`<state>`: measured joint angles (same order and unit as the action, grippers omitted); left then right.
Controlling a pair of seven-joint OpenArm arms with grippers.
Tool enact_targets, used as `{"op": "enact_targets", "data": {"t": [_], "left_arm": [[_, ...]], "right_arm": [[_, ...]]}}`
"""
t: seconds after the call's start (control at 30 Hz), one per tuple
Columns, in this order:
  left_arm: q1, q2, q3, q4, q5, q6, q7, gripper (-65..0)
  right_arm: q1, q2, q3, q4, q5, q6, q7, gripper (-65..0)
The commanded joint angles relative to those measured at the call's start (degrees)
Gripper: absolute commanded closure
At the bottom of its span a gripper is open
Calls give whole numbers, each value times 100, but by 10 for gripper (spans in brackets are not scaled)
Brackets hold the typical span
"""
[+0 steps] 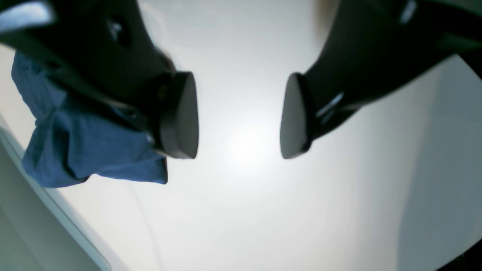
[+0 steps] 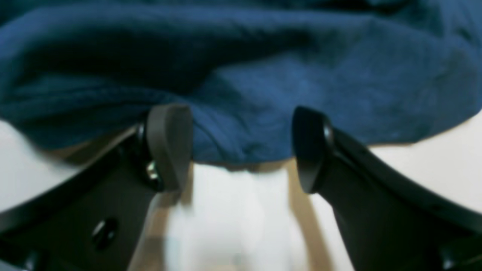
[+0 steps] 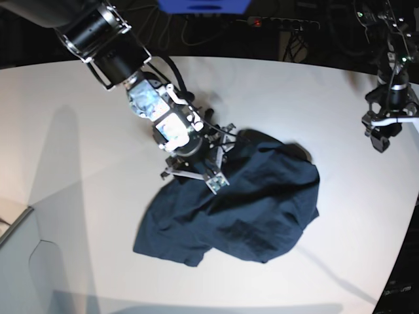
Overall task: Layout the t-shirt on the table in an organized manner, then fold the t-shirt properly
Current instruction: 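Move the right gripper to the shirt edge and grasp it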
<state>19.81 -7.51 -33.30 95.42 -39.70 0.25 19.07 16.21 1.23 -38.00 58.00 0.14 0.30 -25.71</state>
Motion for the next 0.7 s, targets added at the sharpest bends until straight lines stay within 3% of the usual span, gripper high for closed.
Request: {"op": "enact_targets", "data": {"t": [0.0, 0.07, 0.13, 0.2, 0.3, 0.43, 0.57, 0.67], "left_arm": [[1, -62, -33, 124, -25, -47, -127, -334], [1, -80, -33, 124, -25, -47, -127, -334], [1, -89, -33, 124, -25, -47, -127, -334], [-8, -98, -33, 124, -25, -47, -127, -334], [-34, -98, -33, 195, -25, -47, -127, -334], [-34, -98, -33, 529, -25, -47, -127, -334], [-16, -71, -33, 828, -25, -47, -127, -334], [-8, -71, -33, 889, -25, -47, -127, -334]], "right_arm": [[133, -75, 15, 16, -36, 10, 106, -423], [124, -110, 15, -81, -36, 10, 123, -413], [107, -110, 15, -134, -36, 10, 88, -364], [80, -84, 15, -125, -36, 10, 70, -252], [-34, 74, 33, -55, -36, 10, 35, -19], [-298, 408, 50, 737, -45, 10, -308, 0], [-711, 971, 68, 2266, -45, 10, -571, 0], [-957, 1217, 525, 3137, -45, 10, -677, 0]]}}
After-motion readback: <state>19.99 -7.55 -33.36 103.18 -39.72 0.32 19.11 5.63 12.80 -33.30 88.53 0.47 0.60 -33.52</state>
